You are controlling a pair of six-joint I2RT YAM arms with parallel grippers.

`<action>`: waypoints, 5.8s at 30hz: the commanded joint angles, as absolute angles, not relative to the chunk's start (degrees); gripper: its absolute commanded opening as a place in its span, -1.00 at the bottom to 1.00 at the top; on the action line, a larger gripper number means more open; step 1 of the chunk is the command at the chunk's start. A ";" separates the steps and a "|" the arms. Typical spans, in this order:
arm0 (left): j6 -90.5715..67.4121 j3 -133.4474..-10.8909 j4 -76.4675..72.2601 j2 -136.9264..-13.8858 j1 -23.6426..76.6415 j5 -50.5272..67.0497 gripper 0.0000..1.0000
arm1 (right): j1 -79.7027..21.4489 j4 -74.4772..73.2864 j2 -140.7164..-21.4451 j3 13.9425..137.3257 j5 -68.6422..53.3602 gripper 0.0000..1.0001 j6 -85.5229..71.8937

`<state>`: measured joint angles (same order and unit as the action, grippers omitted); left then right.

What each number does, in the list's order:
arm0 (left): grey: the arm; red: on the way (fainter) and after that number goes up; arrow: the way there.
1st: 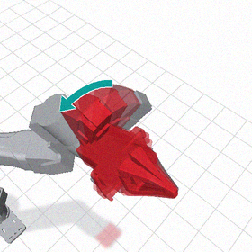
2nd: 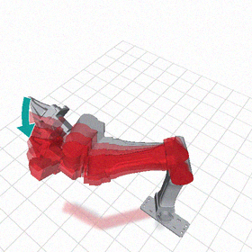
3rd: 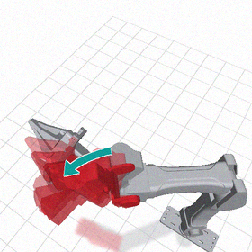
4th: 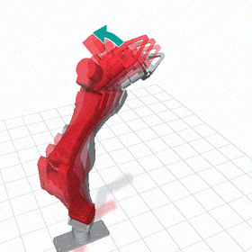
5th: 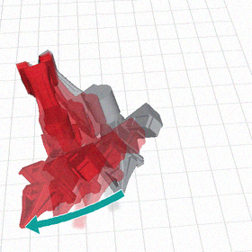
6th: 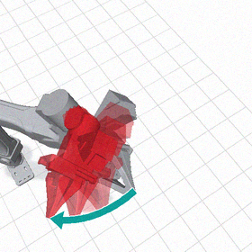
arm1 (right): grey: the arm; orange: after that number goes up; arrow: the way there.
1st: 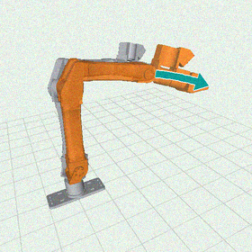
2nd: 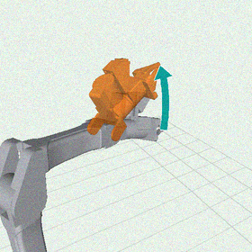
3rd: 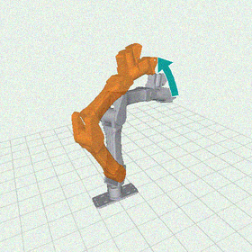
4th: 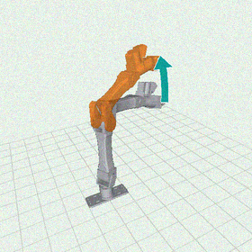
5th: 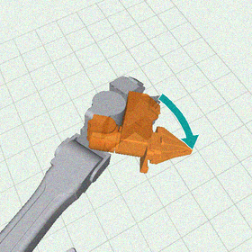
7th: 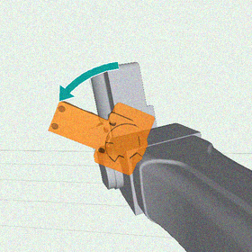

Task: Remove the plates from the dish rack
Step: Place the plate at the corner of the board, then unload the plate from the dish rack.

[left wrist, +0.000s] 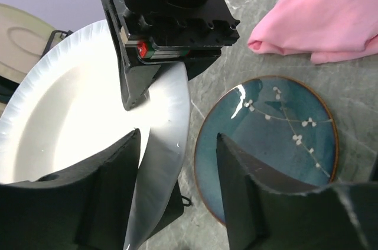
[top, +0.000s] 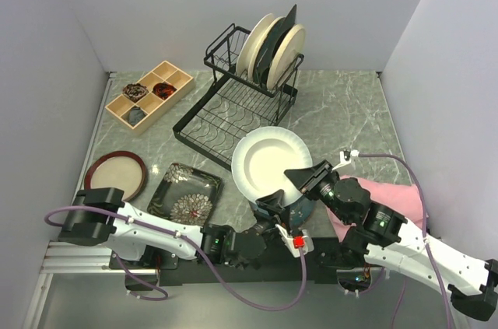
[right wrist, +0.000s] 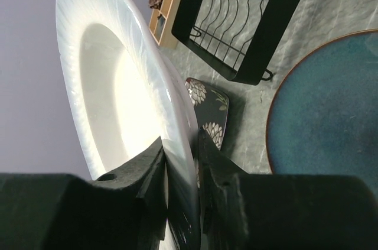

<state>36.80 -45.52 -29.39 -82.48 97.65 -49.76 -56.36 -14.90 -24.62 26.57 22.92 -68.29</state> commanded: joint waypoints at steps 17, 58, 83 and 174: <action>6.26 -46.94 -19.25 -67.52 90.81 -24.28 0.99 | -53.80 -19.07 -24.95 34.80 39.90 -1.00 -67.59; -15.65 -19.43 -28.47 -34.64 72.25 -31.64 0.99 | 16.87 32.17 -107.91 65.90 -1.40 -1.00 -67.76; -14.85 -18.81 -26.54 -31.20 72.25 -33.14 0.99 | 17.58 12.40 -129.55 95.10 1.32 -0.56 -67.68; 5.62 -108.36 6.24 -106.78 23.12 23.38 -0.03 | -8.00 -3.25 -24.79 33.84 -23.56 1.00 -38.58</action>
<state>2.90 -104.20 7.16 -105.97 23.09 22.24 -7.64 -4.01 -24.77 33.34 -24.64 -39.51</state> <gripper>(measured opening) 0.506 0.998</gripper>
